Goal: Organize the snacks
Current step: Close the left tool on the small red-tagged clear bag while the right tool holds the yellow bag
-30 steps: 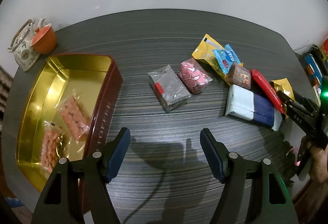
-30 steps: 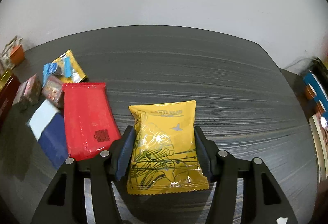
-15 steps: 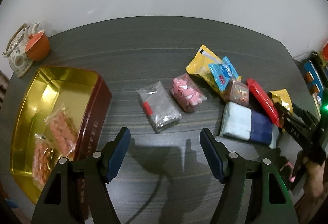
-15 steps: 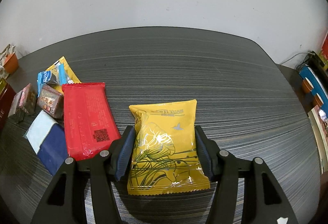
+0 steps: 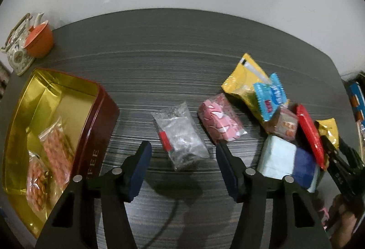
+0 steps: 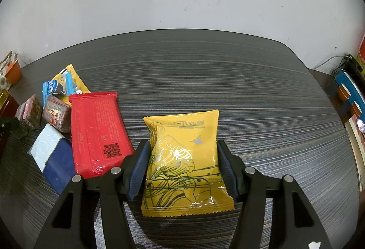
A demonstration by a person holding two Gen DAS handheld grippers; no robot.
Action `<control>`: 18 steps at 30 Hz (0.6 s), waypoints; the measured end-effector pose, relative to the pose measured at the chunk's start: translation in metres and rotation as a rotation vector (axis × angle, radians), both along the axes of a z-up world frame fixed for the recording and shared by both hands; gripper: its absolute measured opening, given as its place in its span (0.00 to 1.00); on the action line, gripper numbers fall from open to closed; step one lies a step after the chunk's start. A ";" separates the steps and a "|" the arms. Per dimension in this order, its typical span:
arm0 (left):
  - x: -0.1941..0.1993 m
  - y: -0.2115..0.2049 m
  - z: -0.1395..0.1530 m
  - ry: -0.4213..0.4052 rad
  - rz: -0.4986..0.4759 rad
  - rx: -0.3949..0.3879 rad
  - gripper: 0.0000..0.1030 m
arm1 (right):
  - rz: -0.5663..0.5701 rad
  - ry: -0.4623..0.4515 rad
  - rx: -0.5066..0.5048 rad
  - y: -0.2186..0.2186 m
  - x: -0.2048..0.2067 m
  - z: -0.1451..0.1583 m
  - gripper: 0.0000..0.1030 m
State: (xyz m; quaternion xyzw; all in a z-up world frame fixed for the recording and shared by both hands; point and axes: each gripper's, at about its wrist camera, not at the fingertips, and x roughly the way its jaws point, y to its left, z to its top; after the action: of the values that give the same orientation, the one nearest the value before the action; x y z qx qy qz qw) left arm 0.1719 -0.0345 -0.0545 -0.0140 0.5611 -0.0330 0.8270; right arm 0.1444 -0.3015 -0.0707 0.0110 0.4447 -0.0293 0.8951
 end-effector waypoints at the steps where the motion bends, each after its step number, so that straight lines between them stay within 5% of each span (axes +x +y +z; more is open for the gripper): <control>1: 0.002 0.000 -0.002 0.008 0.006 -0.002 0.51 | 0.000 0.000 0.000 0.000 0.000 0.000 0.55; 4: 0.006 0.004 -0.006 0.023 0.021 -0.044 0.45 | -0.001 0.000 0.000 0.000 0.000 -0.001 0.55; 18: 0.010 -0.006 -0.007 0.012 -0.013 0.014 0.41 | -0.001 0.000 0.000 0.000 -0.001 -0.001 0.55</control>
State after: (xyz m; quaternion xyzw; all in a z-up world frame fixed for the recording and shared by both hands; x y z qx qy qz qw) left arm 0.1822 -0.0402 -0.0617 -0.0048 0.5663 -0.0346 0.8234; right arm 0.1437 -0.3018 -0.0715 0.0109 0.4448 -0.0296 0.8951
